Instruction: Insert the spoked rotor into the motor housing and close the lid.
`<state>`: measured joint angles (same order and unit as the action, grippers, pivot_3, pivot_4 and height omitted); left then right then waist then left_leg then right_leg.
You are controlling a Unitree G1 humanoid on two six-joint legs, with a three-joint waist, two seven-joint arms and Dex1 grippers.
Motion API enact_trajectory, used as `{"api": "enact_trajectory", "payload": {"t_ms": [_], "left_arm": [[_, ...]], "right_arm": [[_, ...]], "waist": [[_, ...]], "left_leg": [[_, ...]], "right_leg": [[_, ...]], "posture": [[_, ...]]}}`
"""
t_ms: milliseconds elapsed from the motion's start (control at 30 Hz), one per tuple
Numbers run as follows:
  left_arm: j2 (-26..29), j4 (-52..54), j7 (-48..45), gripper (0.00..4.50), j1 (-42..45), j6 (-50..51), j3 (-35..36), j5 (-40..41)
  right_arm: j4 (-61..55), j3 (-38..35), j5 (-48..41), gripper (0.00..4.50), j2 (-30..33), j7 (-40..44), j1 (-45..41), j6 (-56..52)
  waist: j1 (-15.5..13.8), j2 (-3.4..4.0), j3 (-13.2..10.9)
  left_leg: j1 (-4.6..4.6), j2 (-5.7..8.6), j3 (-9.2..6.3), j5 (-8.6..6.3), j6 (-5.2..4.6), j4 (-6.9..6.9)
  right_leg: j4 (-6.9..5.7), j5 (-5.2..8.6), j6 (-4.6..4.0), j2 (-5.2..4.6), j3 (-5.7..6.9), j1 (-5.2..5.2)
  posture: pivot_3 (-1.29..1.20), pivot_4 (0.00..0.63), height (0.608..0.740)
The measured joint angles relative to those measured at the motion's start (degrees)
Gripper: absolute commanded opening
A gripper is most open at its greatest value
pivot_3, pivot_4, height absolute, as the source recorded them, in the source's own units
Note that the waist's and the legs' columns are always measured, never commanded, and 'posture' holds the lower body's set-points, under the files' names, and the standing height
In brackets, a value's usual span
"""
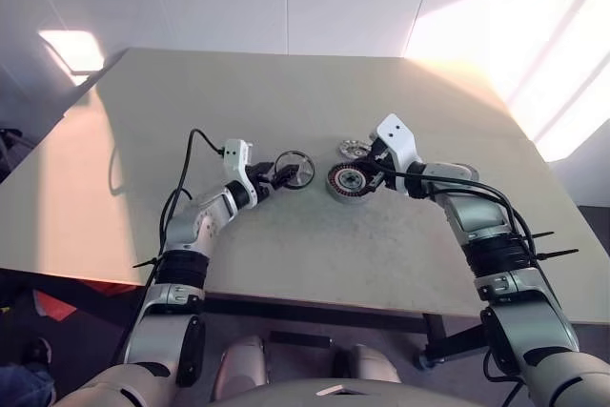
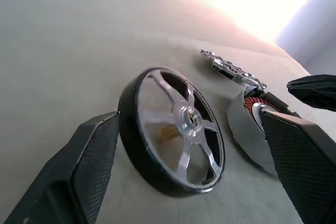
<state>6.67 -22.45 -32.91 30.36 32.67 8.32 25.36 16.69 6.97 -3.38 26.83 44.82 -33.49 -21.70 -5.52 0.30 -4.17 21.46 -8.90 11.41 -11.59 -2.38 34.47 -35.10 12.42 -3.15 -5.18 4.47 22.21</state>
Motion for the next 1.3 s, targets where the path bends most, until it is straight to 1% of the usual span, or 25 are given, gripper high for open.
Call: {"api": "enact_trajectory", "payload": {"t_ms": [133,267,367,433,567,733,800,833,900,933,1167,1300], "left_arm": [[-0.72,-1.85,1.86,4.5,1.03,6.02,2.35,2.96],[-1.93,-8.33,3.06,4.5,5.44,9.13,6.08,5.73],[-3.48,-15.52,4.87,3.89,9.24,9.85,11.39,8.74],[-4.41,-20.51,6.02,3.19,11.4,10.49,15.1,11.11],[-4.88,-28.44,7.81,1.78,14.49,11.04,19.39,13.57],[-4.14,-30.92,6.86,1.78,15.88,12.52,20.59,14.06],[-4.04,-30.94,6.08,1.42,15.85,13.12,20.77,14.17],[-4.04,-30.9,5.7,1.19,15.85,13.4,21.08,14.65],[-3.97,-30.61,4.97,0.55,15.87,14.2,21.77,15.89],[-3.95,-30.57,4.71,0.37,15.86,14.65,22.21,16.33],[-3.94,-30.57,4.33,0.38,15.57,17.38,23.69,18.27],[-4.11,-30.56,3.92,0.38,15.58,19.66,24.67,19.84]], "right_arm": [[0.0,0.0,0.0,0.02,0.02,-0.03,0.0,-0.03],[0.01,0.0,0.0,0.02,0.0,-0.05,-0.01,-0.04],[0.0,0.0,-0.01,0.0,-0.05,-0.06,-0.02,-0.02],[0.0,0.0,-0.01,0.0,-0.04,-0.11,-0.01,-0.05],[-0.01,0.0,-0.02,0.0,-0.07,-0.23,-0.01,-0.09],[-0.99,-0.01,-0.02,0.0,-0.04,-0.79,0.1,-0.26],[-1.3,-0.01,-0.03,0.0,-0.04,-0.93,0.19,-0.26],[-1.3,-0.01,-0.03,0.0,-0.04,-1.03,0.19,-0.26],[-1.3,-0.03,-0.03,0.0,-0.03,-1.3,0.19,-0.25],[-1.24,-0.11,-0.03,0.0,-0.03,-1.49,0.15,-0.24],[3.6,-2.93,0.19,0.0,1.35,-5.27,-2.18,0.01],[5.76,-3.06,0.94,0.0,2.34,-6.72,-2.3,0.31]], "waist": [[-0.09,0.0,0.0],[-0.44,0.02,0.01],[-0.65,0.02,0.01],[-0.67,0.01,0.01],[-0.63,-0.01,0.0],[-0.74,0.01,0.0],[-0.75,0.0,0.0],[-0.75,0.0,0.0],[-0.76,0.01,0.0],[-0.78,0.01,0.0],[-0.77,0.01,-0.02],[-0.78,0.01,-0.03]], "left_leg": [[0.0,0.01,-0.01,-0.01,-0.02,0.03],[-0.13,0.03,-0.02,-0.01,-0.03,0.07],[-0.32,0.05,-0.03,-0.02,-0.03,0.09],[-0.36,0.06,-0.04,-0.04,-0.07,0.09],[-0.3,0.07,-0.05,-0.14,-0.23,0.08],[-0.28,0.07,-0.04,-0.15,-0.25,0.04],[-0.27,0.08,-0.04,-0.15,-0.25,0.04],[-0.28,0.08,-0.04,-0.15,-0.25,0.04],[-0.35,0.07,-0.04,-0.15,-0.25,0.04],[-0.37,0.07,-0.04,-0.15,-0.24,0.04],[-0.31,0.1,-0.04,-0.16,-0.26,0.0],[-0.24,0.11,-0.03,-0.17,-0.26,-0.04]], "right_leg": [[0.02,0.0,0.0,0.0,0.0,-0.03],[0.03,0.0,0.01,-0.01,0.0,-0.2],[0.11,0.0,0.02,-0.04,0.0,-0.48],[0.25,0.0,0.02,-0.04,0.0,-0.61],[0.32,0.0,0.04,-0.04,0.0,-0.57],[0.34,0.03,0.08,-0.04,0.02,-0.53],[0.35,0.03,0.08,-0.06,0.02,-0.54],[0.36,0.03,0.08,-0.06,0.02,-0.56],[0.36,0.03,0.08,-0.06,0.03,-0.62],[0.35,0.03,0.08,-0.06,0.03,-0.64],[0.39,0.03,0.09,-0.08,0.03,-0.6],[0.41,0.05,0.11,-0.08,0.03,-0.52]], "posture": [[0.0,0.0,0.74],[0.0,0.0,0.74],[0.0,0.0,0.74],[0.0,0.0,0.74],[0.0,0.0,0.74],[0.0,0.0,0.74],[0.0,0.0,0.74],[0.0,0.0,0.74],[0.0,0.0,0.74],[0.0,0.0,0.74],[0.0,0.0,0.74],[0.0,0.0,0.74]]}}
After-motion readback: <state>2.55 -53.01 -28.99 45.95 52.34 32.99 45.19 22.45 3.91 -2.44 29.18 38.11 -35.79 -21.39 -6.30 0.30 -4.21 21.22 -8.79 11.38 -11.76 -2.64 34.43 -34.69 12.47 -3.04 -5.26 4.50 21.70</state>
